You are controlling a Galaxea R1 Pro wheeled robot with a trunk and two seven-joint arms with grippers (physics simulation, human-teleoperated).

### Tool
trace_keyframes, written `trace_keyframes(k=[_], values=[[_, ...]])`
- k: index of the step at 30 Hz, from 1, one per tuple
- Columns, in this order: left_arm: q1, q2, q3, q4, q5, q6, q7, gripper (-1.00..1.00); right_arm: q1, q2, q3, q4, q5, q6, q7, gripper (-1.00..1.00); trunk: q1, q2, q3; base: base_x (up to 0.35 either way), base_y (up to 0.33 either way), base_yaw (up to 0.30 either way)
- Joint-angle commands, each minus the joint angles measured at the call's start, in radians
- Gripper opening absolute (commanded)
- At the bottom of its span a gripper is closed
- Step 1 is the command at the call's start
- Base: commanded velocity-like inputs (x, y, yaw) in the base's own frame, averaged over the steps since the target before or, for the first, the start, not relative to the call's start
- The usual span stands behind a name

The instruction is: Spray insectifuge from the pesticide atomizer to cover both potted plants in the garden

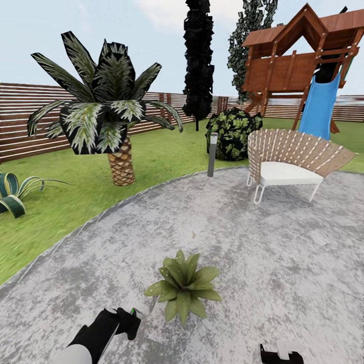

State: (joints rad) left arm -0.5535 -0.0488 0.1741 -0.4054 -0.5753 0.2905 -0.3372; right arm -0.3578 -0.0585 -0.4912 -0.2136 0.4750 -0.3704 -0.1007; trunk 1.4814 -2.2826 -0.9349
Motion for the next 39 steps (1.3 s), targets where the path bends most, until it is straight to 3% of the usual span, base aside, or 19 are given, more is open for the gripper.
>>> trace_keyframes(k=[1,17,28,34,39], values=[[0.000,-0.002,0.008,-0.003,-0.008,0.006,-0.008,-1.00,-0.001,0.000,-0.006,0.002,0.011,-0.004,-0.004,1.00,0.000,0.000,-0.001,0.000,-0.266,0.090],[0.000,-0.008,0.008,-0.003,-0.009,0.006,-0.005,-1.00,-0.001,0.002,-0.006,0.002,0.011,-0.004,-0.004,1.00,0.000,0.000,-0.001,0.057,-0.267,0.203],[0.000,-0.005,0.007,-0.003,-0.011,0.011,-0.005,-1.00,-0.001,0.002,-0.006,0.002,0.010,-0.004,-0.004,1.00,0.000,0.000,-0.001,-0.083,-0.107,0.017],[-0.002,-0.007,0.008,-0.004,-0.011,0.130,-0.008,-1.00,-0.001,0.003,-0.005,0.002,0.010,-0.004,-0.004,1.00,0.000,0.000,-0.001,-0.001,0.000,0.000],[-0.002,-0.008,0.008,-0.006,-0.011,0.148,-0.008,-1.00,-0.001,0.003,-0.005,0.002,0.011,-0.004,-0.004,1.00,0.000,0.000,-0.001,0.000,0.000,0.000]])
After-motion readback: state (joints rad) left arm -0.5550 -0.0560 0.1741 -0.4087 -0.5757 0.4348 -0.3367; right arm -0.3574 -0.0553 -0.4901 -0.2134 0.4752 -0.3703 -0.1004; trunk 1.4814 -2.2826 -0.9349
